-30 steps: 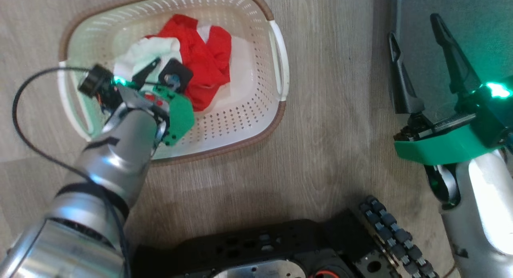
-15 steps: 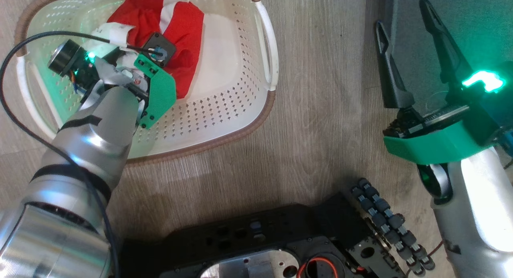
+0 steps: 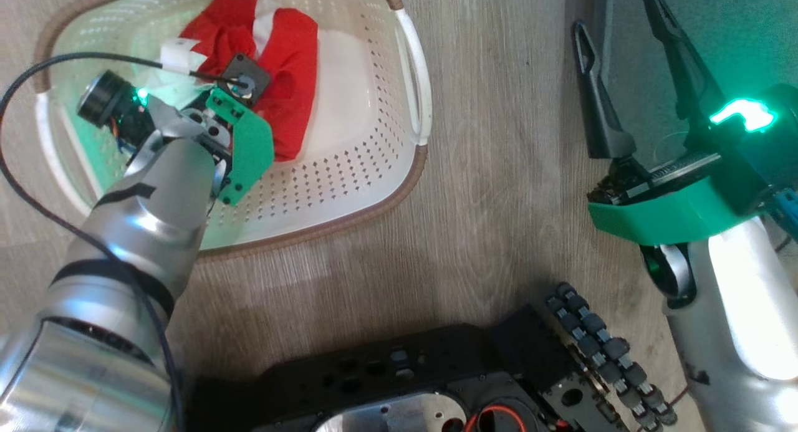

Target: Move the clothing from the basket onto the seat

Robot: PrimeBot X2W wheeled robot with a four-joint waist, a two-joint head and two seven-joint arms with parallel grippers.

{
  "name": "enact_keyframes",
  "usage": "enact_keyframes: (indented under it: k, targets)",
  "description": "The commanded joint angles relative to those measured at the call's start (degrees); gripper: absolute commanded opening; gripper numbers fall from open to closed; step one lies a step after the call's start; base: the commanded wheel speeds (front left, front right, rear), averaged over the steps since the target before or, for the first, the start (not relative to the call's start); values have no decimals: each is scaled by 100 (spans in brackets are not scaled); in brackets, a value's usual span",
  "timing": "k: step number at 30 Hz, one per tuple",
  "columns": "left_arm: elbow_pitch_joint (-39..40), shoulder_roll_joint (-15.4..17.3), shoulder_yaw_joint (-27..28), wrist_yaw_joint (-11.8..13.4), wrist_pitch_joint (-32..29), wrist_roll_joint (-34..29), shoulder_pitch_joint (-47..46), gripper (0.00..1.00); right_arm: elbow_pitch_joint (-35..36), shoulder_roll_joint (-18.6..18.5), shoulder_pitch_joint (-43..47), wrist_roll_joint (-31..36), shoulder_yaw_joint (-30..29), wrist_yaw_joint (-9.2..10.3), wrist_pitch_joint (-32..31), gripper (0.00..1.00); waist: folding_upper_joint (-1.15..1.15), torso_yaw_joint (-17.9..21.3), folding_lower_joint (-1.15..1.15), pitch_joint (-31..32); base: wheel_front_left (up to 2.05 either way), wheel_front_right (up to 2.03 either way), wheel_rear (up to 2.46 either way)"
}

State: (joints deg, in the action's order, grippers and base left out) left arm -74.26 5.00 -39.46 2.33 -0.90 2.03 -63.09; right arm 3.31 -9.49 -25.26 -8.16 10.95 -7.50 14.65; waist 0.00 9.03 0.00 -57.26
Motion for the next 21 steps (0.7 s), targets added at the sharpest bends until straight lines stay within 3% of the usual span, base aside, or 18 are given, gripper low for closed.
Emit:
enact_keyframes:
  k: [1, 21]
  targets:
    - [31, 62, 38, -9, 58, 34, 257, 0, 101, -20, 235, -16, 92, 1, 35, 100, 0, -51, 0, 135, 0, 0, 0]
    - [51, -204, 212, 76, 1206, 766, 1405, 0, -567, -261, 532, -127, 79, 1, 35, 100, 0, -692, 0, 2418, 0, 0, 0]
